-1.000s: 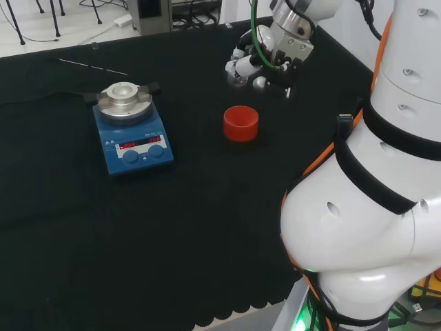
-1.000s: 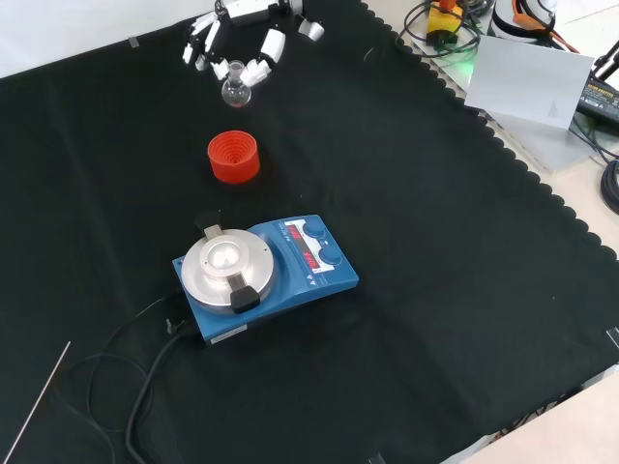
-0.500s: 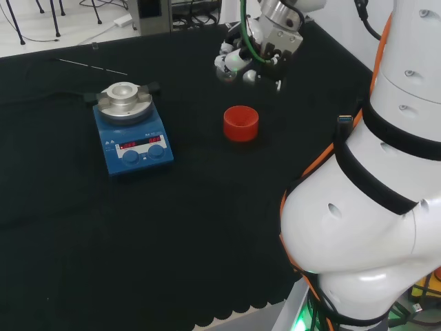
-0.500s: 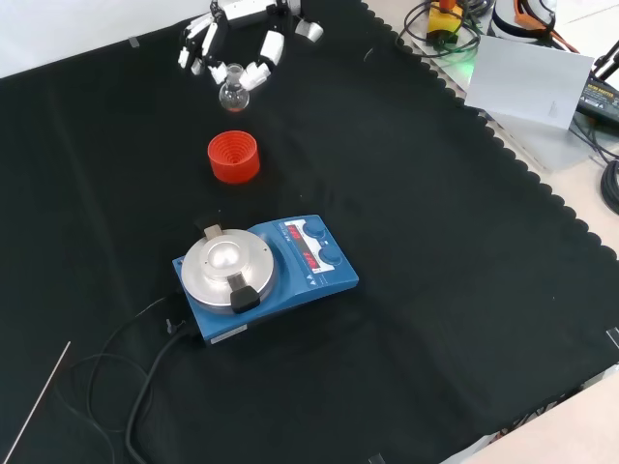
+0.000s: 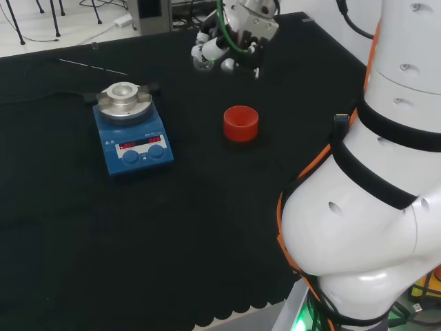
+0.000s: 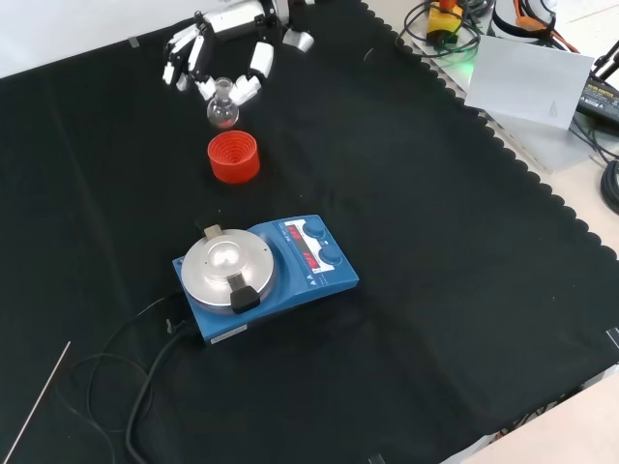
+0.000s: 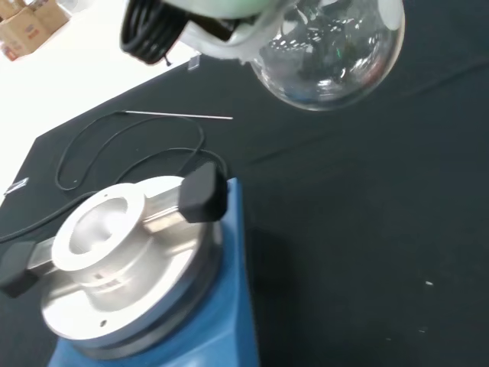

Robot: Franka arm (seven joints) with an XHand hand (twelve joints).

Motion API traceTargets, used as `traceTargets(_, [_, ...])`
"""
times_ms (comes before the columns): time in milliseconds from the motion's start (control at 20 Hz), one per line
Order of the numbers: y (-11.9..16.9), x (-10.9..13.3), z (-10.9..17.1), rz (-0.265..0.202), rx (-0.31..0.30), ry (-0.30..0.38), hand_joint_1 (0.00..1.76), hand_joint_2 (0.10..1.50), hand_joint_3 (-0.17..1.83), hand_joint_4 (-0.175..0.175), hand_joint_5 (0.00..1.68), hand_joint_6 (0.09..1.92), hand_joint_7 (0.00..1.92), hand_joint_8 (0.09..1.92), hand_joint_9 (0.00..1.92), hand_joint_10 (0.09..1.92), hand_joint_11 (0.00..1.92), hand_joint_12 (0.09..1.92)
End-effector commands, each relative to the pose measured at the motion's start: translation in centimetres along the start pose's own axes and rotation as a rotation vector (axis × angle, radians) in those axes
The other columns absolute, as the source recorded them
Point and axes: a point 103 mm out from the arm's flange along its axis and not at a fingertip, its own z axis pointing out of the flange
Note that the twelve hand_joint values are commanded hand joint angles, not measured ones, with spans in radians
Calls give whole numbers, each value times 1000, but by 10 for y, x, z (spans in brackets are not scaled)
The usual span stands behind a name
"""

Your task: Place the round-bottom flask on the heater.

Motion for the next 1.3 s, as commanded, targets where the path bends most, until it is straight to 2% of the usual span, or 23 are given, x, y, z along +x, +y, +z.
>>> traceTargets(50, [18, 34, 21, -51, 53, 1, 1085, 709, 775, 84, 1058, 1099, 349, 584, 574, 587, 181, 1332])
traceTargets(700, [52, 68, 45, -113, 86, -35, 1089, 701, 784, 78, 1064, 1094, 353, 585, 575, 587, 183, 1331])
traceTargets(1300, [75, 95, 64, -152, 118, -47, 1091, 695, 793, 74, 1069, 1090, 360, 588, 580, 587, 187, 1331])
